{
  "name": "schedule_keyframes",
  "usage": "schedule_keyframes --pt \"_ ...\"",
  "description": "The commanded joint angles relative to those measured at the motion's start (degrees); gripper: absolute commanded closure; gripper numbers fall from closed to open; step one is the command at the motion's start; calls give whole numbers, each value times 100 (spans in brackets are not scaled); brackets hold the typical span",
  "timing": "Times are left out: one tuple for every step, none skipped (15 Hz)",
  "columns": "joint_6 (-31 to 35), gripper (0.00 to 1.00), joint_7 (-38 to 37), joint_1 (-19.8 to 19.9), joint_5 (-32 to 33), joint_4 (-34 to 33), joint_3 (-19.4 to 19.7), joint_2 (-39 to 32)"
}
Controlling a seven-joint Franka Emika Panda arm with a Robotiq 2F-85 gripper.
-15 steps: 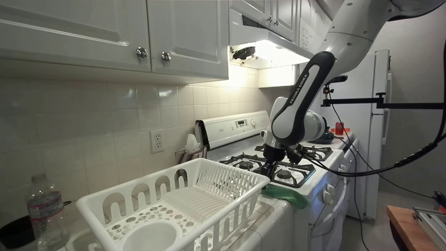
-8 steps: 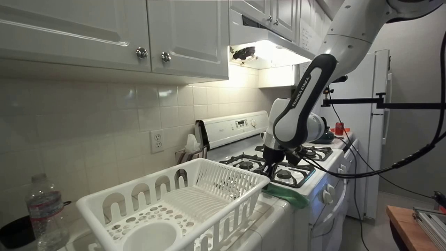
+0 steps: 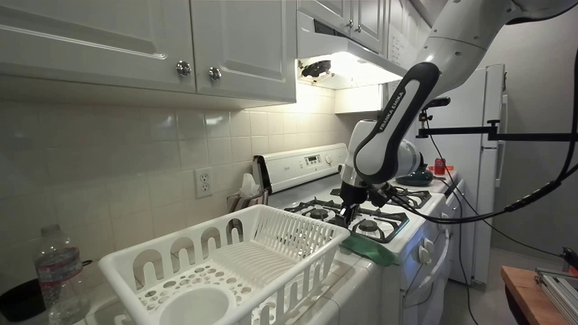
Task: Put the green rag on the left corner of the white basket
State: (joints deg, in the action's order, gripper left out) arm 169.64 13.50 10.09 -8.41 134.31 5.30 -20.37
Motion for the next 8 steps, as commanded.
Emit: schedule_keyframes --pt "-164 98 -395 -120 459 212 228 472" --pt "-208 98 -434 -137 545 261 266 599" --pt "-252 98 -436 -116 581 297 256 704" --pt "-319 98 -411 -82 588 312 220 805" --pt "-393 98 -349 -46 563 328 166 917" --pt "-465 98 -320 -43 549 342 141 1014" --pt "-535 98 -284 -44 517 358 100 1108" --pt "-600 98 -262 -54 507 375 77 1195"
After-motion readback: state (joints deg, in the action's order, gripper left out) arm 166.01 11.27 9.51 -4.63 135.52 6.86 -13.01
